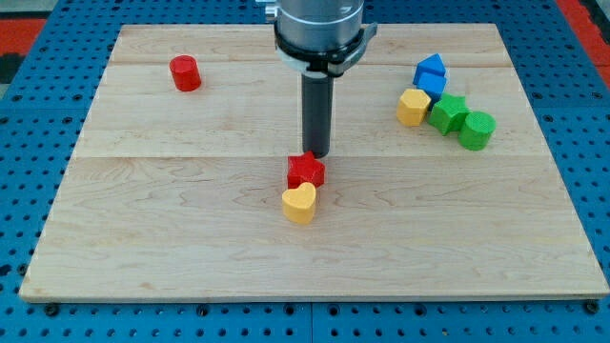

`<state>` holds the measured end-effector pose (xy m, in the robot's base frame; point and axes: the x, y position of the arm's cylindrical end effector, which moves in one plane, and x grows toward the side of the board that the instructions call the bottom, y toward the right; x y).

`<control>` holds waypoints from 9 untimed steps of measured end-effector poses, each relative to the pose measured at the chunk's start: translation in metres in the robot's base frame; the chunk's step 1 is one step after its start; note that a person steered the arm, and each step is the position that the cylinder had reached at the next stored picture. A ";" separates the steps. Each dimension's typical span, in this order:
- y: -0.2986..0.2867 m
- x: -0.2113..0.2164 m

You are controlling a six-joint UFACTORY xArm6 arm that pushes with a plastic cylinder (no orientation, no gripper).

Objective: Push the red circle towards the red star

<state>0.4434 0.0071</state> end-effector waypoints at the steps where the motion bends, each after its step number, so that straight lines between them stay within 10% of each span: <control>1: 0.000 0.024; 3: 0.003 0.022; 5: -0.017 -0.148; 8: -0.208 -0.182; 9: -0.255 -0.114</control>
<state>0.3291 -0.2477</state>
